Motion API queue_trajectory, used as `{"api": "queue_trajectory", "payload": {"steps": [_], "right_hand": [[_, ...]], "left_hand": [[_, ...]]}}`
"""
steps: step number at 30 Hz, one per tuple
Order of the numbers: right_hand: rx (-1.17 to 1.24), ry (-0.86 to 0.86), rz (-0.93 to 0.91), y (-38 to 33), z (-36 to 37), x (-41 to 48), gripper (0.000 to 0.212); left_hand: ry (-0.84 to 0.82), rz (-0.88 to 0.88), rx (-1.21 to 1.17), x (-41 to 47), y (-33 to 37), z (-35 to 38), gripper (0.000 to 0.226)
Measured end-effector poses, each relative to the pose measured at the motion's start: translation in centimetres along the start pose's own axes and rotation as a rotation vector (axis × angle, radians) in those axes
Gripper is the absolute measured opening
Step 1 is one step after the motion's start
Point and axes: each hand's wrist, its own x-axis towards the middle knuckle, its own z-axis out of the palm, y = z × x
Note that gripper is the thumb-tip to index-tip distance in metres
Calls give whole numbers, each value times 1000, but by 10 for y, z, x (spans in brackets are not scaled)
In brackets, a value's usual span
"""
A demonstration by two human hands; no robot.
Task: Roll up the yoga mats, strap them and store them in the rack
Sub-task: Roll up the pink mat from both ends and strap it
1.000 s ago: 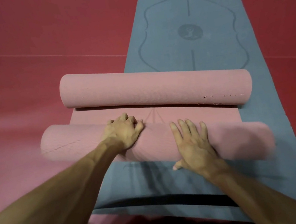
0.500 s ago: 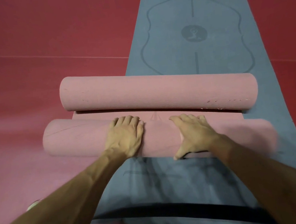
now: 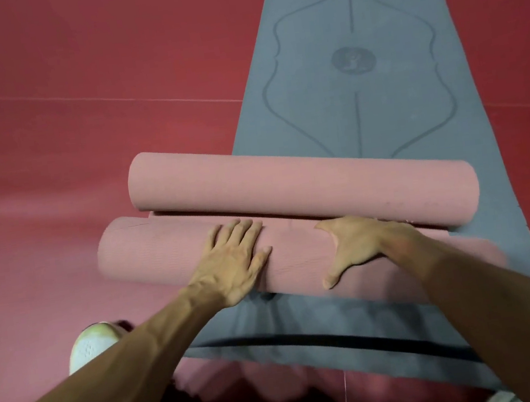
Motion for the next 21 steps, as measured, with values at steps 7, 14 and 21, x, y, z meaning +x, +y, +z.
{"api": "queue_trajectory", "payload": {"steps": [7, 14, 21], "right_hand": [[111, -43, -21, 5, 38, -14, 129], [-109, 200, 12, -5, 54, -34, 103], [-178, 606, 155, -24, 78, -35, 97]], "left_hand": [[33, 41, 68, -29, 9, 13, 68], [26, 19, 15, -28, 9, 15, 68], [6, 12, 35, 19, 6, 3, 88]]}}
